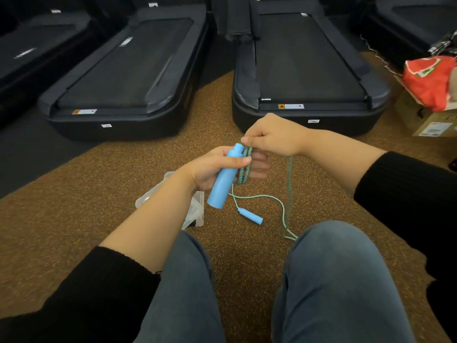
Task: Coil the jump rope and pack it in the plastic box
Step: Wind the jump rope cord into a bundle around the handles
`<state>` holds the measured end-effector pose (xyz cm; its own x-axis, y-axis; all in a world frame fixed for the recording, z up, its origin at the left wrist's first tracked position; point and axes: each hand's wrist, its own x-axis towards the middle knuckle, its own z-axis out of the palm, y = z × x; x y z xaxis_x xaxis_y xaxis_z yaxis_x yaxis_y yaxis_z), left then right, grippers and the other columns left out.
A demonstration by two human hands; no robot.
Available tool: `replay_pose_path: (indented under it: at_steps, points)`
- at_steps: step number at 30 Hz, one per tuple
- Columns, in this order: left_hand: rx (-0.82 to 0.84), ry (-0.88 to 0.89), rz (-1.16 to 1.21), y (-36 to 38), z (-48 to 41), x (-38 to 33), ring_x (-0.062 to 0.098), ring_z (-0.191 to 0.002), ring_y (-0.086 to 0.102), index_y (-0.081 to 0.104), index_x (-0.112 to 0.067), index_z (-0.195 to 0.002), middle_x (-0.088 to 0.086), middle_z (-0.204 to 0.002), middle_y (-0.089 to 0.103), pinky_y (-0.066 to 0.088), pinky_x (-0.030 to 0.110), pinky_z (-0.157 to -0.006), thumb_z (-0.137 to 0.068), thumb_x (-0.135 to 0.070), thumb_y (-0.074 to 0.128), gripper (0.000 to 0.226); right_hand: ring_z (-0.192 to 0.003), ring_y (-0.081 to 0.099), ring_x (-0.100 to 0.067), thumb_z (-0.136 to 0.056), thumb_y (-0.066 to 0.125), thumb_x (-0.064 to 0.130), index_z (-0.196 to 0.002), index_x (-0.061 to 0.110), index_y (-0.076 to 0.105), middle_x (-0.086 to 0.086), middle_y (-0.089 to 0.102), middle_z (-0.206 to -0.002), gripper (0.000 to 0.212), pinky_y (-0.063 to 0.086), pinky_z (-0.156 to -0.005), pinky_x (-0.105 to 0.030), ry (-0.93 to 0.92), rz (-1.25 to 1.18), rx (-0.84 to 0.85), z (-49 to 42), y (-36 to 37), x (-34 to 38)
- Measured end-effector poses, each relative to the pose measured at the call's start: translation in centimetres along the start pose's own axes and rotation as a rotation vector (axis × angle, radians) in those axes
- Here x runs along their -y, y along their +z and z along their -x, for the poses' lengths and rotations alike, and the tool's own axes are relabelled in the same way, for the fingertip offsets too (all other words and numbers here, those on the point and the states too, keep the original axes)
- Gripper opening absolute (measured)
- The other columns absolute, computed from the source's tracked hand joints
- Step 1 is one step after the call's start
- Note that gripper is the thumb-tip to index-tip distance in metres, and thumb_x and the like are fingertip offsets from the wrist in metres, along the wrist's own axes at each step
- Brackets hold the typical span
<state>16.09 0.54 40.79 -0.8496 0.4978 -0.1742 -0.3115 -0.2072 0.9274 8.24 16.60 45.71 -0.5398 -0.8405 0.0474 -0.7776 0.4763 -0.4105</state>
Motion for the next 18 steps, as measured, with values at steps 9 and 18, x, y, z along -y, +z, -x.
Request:
replay_pose_path:
  at_steps: [9,18]
  points:
    - [-0.029,0.035,-0.024,0.4,0.5,-1.3,0.019,-0.078,0.072,0.068,-0.009,-0.104,0.011,-0.100,0.074,0.057,0.025,-0.068,-0.059,-0.037,0.083,0.055,-0.045,0.030,-0.001,-0.096,0.045,0.018,-0.052,0.015,0.038,0.012,0.035,-0.044,0.045,0.027,-0.049,-0.017,0.084,-0.583,-0.090,-1.2,2.2,-1.3]
    - [-0.175,0.116,-0.097,0.5,0.7,-1.2,0.008,-0.059,0.064,0.066,-0.011,-0.107,0.006,-0.095,0.075,0.045,0.013,-0.049,-0.082,-0.023,0.050,0.031,-0.033,0.032,-0.003,-0.100,0.034,0.016,-0.055,0.012,0.040,0.011,0.038,-0.033,0.046,0.027,-0.040,-0.018,0.177,-1.043,-0.181,-1.2,4.5,-0.5]
